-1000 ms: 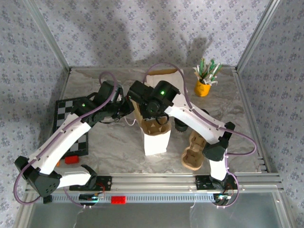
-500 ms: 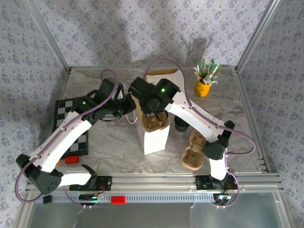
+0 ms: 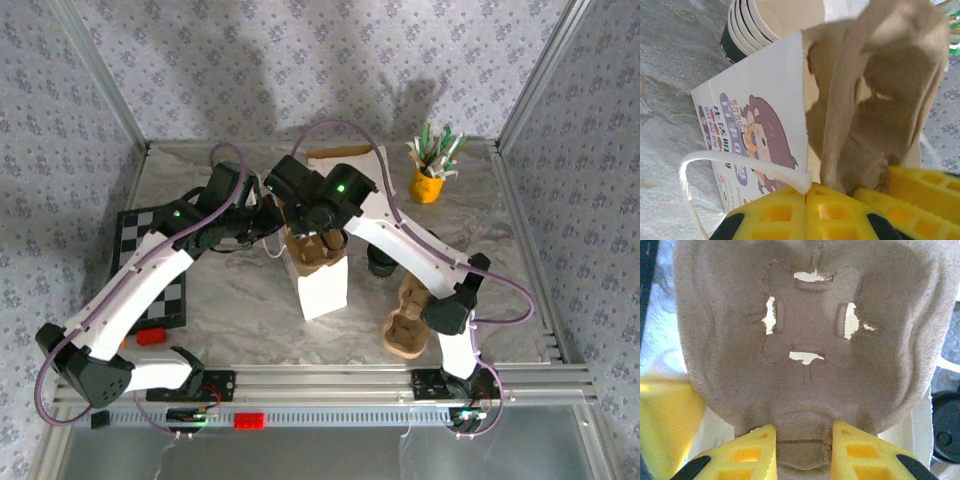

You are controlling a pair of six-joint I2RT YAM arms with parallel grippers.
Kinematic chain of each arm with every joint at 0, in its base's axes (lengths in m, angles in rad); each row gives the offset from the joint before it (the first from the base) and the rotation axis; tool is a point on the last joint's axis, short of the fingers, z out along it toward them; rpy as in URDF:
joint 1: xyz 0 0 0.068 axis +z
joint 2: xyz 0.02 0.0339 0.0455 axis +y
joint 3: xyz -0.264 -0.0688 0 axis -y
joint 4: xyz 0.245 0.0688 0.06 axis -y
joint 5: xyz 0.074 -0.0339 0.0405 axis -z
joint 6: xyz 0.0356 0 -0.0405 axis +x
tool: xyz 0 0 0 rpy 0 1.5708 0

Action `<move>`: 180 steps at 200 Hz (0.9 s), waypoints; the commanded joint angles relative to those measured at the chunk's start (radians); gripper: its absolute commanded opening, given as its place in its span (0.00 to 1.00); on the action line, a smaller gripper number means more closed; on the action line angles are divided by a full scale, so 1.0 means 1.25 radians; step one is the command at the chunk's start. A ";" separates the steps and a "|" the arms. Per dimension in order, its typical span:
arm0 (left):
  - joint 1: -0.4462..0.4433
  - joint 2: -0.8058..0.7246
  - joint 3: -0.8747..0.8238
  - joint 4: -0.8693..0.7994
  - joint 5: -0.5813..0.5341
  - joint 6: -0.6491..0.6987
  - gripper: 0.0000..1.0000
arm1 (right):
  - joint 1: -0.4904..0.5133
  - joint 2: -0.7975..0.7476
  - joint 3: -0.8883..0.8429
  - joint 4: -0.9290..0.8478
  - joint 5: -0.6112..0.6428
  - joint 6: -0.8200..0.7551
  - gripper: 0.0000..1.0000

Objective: Pack the takeout coffee

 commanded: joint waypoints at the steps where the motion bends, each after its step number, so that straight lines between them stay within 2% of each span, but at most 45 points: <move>1: 0.007 -0.011 0.005 0.007 0.040 0.011 0.00 | -0.012 -0.020 0.018 0.057 0.012 -0.046 0.26; 42: 0.025 -0.014 -0.005 0.018 0.053 -0.002 0.00 | -0.015 -0.024 -0.001 0.078 0.025 -0.047 0.25; 69: 0.031 -0.022 -0.019 0.030 0.045 -0.014 0.00 | 0.002 -0.046 -0.064 0.060 0.034 0.008 0.26; 98: 0.039 -0.020 -0.020 0.030 0.048 -0.013 0.00 | -0.001 -0.106 -0.159 0.130 0.033 0.003 0.26; 150: 0.039 -0.019 -0.018 0.036 0.069 -0.013 0.00 | -0.026 -0.125 -0.097 0.191 0.010 -0.020 0.27; 180: 0.040 -0.018 -0.017 0.035 0.064 -0.017 0.00 | -0.024 -0.126 -0.124 0.190 0.049 -0.008 0.27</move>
